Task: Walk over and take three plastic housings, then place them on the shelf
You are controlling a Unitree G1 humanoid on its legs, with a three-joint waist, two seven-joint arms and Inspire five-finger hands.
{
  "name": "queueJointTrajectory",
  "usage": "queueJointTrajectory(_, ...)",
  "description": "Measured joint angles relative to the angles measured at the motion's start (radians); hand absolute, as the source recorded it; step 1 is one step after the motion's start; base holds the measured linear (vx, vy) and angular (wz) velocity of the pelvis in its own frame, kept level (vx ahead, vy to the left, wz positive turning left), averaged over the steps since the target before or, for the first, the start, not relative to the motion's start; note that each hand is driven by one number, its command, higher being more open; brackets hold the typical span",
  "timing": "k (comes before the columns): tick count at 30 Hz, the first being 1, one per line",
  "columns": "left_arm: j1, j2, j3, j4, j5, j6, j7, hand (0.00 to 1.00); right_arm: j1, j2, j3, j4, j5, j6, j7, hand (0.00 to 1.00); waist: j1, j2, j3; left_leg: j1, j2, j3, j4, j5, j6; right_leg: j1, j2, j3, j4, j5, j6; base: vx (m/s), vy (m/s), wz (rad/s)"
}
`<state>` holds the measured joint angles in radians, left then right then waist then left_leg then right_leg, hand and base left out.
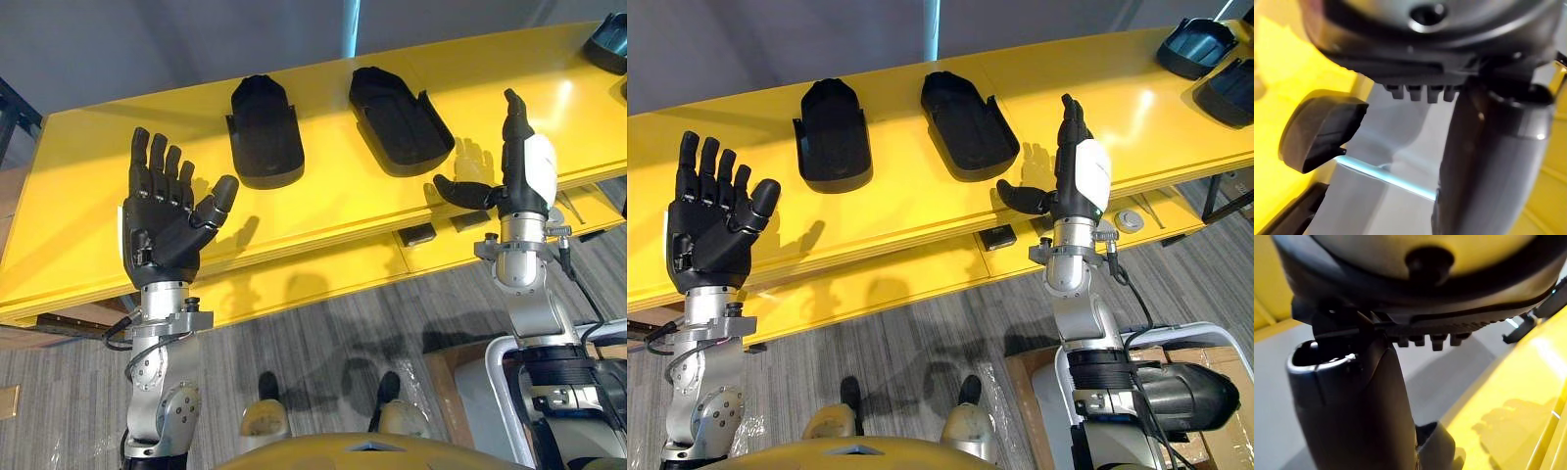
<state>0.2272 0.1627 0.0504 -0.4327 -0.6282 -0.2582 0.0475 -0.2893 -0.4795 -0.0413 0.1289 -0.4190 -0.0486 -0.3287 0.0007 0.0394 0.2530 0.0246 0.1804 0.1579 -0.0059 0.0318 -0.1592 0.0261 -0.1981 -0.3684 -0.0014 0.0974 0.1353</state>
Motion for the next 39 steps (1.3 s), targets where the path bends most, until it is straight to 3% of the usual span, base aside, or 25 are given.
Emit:
queueJointTrajectory(14, -0.002, 0.000, 0.001, 0.001, 0.000, -0.001, 0.000, 1.00, -0.089, -0.025, 0.058, 0.103, 0.000, -0.001, 0.003, 1.00, 0.022, 0.001, 0.020, -0.005, -0.011, -0.015, 0.000, 0.006, 0.006, -0.002, -0.012, -0.009, 0.010, -0.001, -0.001, 0.00, 0.001, 0.01)
queueJointTrajectory(39, -0.005, -0.001, -0.002, 0.006, 0.000, -0.002, 0.003, 1.00, -0.214, -0.064, 0.111, 0.224, -0.005, -0.009, -0.012, 1.00, 0.024, 0.009, 0.065, -0.011, -0.022, -0.028, -0.001, 0.024, 0.013, -0.007, -0.027, -0.022, 0.032, -0.002, -0.002, 0.00, 0.000, 0.01)
